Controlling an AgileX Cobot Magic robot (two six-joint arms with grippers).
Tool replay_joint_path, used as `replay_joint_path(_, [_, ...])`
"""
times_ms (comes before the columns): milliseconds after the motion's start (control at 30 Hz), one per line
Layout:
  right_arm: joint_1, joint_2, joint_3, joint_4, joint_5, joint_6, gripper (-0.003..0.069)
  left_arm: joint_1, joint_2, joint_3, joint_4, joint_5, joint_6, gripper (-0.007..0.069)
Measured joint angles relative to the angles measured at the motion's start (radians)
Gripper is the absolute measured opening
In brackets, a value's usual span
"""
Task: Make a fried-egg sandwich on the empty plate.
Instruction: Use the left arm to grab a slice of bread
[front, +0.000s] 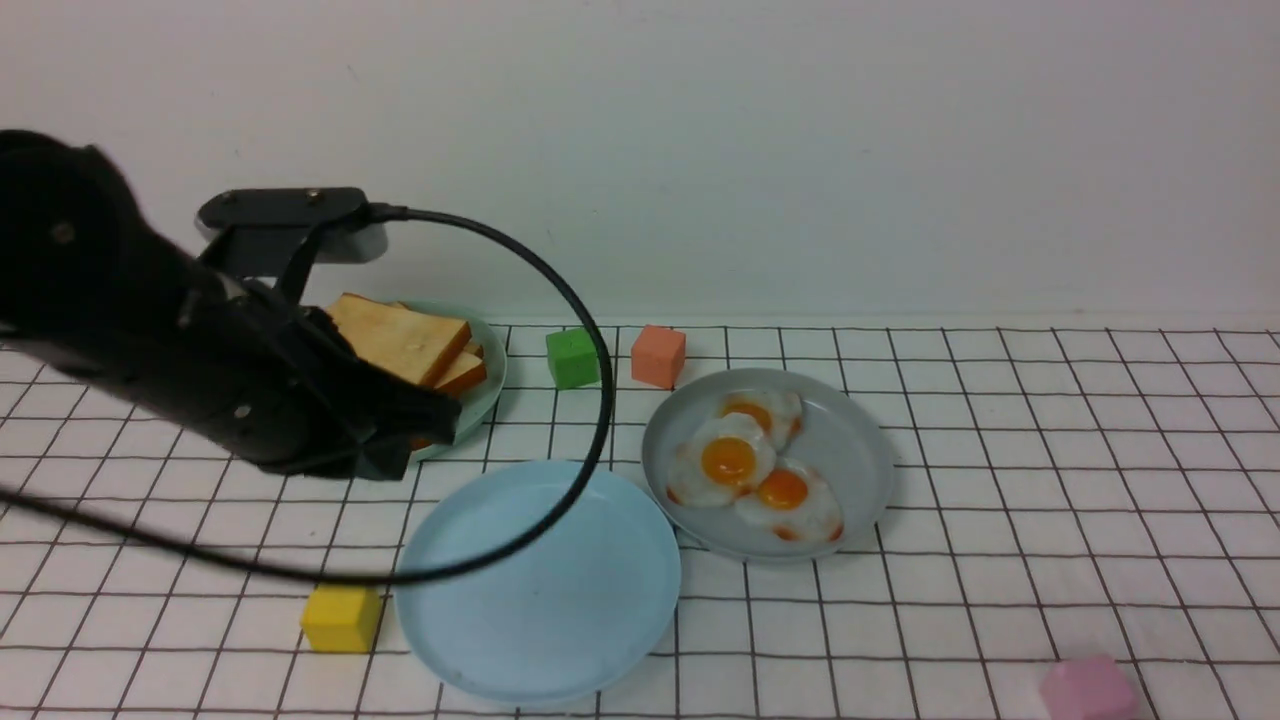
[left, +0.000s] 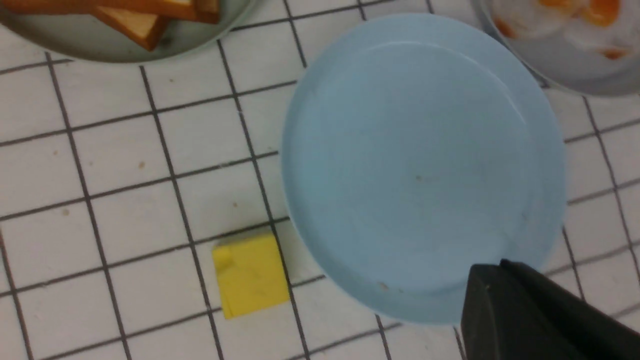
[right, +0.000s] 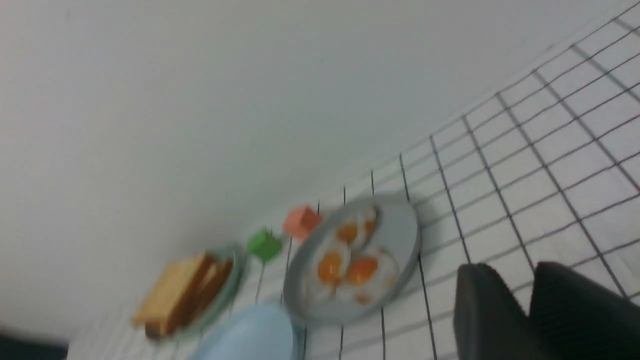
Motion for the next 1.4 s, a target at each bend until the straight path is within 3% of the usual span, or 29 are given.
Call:
replay_joint_path(33, [0.004,0.009,-0.017,0.000,0.021,-0.011,0.0135,0.003,0.000,0.000,0.000,0.001,0.000,-0.0013])
replay_joint_path(200, [0.068,0.312,-0.447,-0.079,0.556,-0.261,0.0008,0.039,0.209,-0.204,0.099,0.001,-0.014,-0.0013])
replay_joint_path(267, [0.097,0.377,-0.526,-0.106,0.628,-0.289,0.0002,0.040,0.282,-0.263,0.135,0.000,-0.027,-0.0013])
replay_joint_path(400, [0.161,0.461,-0.623,-0.125,0.646,-0.302,0.0002,0.040,0.393,-0.392,0.209,-0.001,-0.040,0.0009])
replay_joint_path(533, [0.201,0.487,-0.647,-0.124,0.629,-0.306,0.0003,0.040,0.516,-0.518,0.285,-0.001,-0.040,0.0158])
replay_joint_path(600, [0.202,0.487,-0.647,-0.124,0.629,-0.306,0.0003,0.040,0.532,-0.535,0.292,-0.002,-0.040,0.0192])
replay_joint_path(667, [0.205,0.490,-0.647,-0.124,0.629,-0.306,0.0003,0.040,0.574,-0.556,0.310,-0.015,-0.040,0.0313])
replay_joint_path(700, [0.205,0.490,-0.647,-0.124,0.630,-0.306,0.0003,0.040,0.577,-0.557,0.313,-0.016,-0.040,0.0313])
replay_joint_path(800, [0.205,0.491,-0.647,-0.124,0.631,-0.306,0.0005,0.040,0.624,-0.558,0.351,-0.042,-0.040,0.0430])
replay_joint_path(933, [0.205,0.491,-0.647,-0.124,0.628,-0.306,0.0006,0.040,0.658,-0.558,0.379,-0.056,-0.044,0.0456])
replay_joint_path(1100, [0.205,0.491,-0.647,-0.118,0.623,-0.306,0.0006,0.040,0.674,-0.564,0.405,-0.068,-0.066,0.0414])
replay_joint_path(1167, [0.205,0.491,-0.647,-0.102,0.623,-0.306,0.0006,0.040,0.676,-0.564,0.413,-0.069,-0.067,0.0349])
replay_joint_path(1300, [0.205,0.491,-0.647,-0.082,0.624,-0.306,0.0008,0.041,0.683,-0.567,0.421,-0.070,-0.067,0.0125])
replay_joint_path(1400, [0.205,0.491,-0.647,-0.075,0.624,-0.306,0.0010,0.041,0.683,-0.567,0.422,-0.069,-0.066,0.0017])
